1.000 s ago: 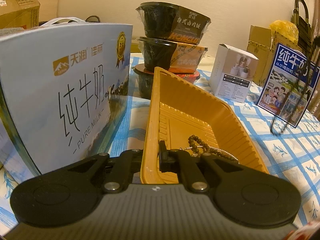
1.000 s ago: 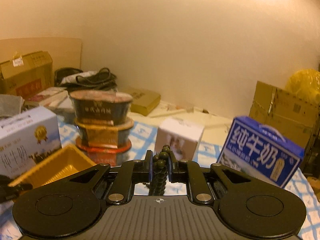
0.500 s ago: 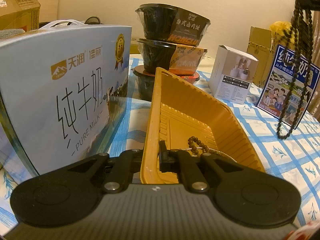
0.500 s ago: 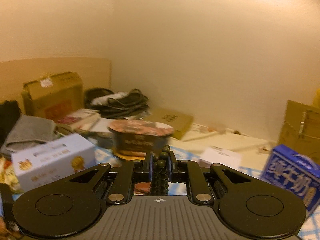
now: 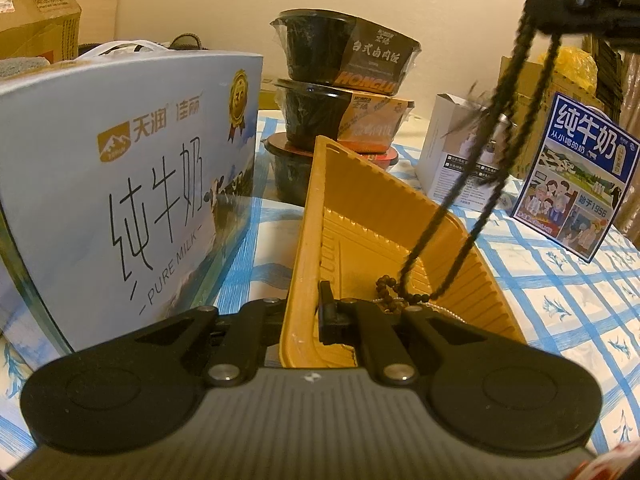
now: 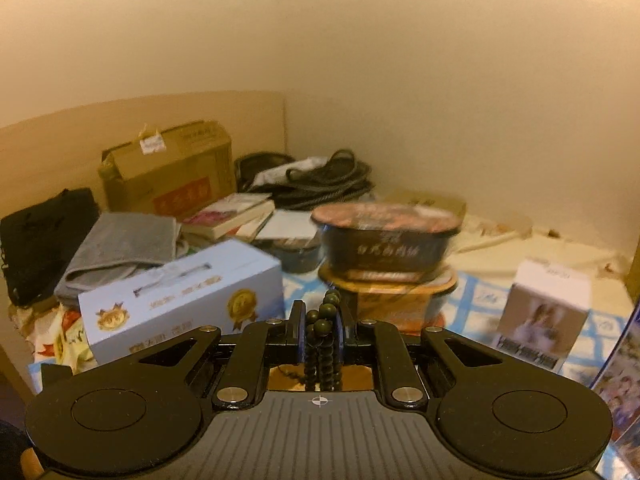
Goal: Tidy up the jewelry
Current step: 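Lift the green bead strand with the right tool and lower it into the tray, then open the right tool over the tray and release the left tool from the rim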
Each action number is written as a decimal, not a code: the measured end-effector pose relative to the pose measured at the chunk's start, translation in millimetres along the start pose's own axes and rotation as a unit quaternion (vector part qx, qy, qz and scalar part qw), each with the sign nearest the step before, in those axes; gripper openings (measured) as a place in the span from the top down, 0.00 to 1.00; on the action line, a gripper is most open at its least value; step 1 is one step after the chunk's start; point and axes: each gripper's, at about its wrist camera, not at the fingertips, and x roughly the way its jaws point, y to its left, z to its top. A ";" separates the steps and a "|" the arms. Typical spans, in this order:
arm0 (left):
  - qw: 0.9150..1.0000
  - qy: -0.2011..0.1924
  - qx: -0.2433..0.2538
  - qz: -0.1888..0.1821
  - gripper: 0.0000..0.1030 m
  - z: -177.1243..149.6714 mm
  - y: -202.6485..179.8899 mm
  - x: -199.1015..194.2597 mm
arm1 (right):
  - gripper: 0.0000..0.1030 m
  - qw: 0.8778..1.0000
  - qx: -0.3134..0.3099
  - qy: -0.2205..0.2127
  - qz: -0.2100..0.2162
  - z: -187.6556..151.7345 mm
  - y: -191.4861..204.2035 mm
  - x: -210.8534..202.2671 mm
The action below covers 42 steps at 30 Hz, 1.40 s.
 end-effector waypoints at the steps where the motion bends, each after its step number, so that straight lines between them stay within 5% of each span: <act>1: 1.000 0.000 0.000 0.000 0.94 0.0 0.0 -0.2 | 0.86 1.000 0.003 0.010 0.003 -4.1 0.5 6.1; 10: 1.000 0.001 -0.001 0.000 0.94 -1.0 0.8 -0.6 | 0.86 0.997 0.019 0.071 -0.007 -38.4 -5.4 36.4; 16: 1.000 0.003 -0.001 0.000 0.94 -1.2 1.3 0.2 | 0.86 0.997 0.047 0.049 0.028 -45.7 -2.6 40.0; 23: 1.000 0.005 -0.002 0.000 0.94 -1.5 1.8 1.1 | 0.86 0.992 0.058 0.106 0.021 -71.0 -4.1 55.6; 26: 1.000 0.005 -0.002 0.001 0.94 -1.9 1.6 1.1 | 0.76 0.991 0.066 0.118 0.016 -80.6 -7.1 55.9; 28: 1.000 0.006 -0.002 0.001 0.94 -1.9 2.0 1.8 | 0.56 0.990 0.079 0.120 0.011 -87.2 -11.4 53.6; 42: 1.000 0.017 0.003 0.010 0.94 -7.1 3.5 9.9 | 0.52 0.979 0.126 0.151 -0.045 -130.2 -32.3 37.7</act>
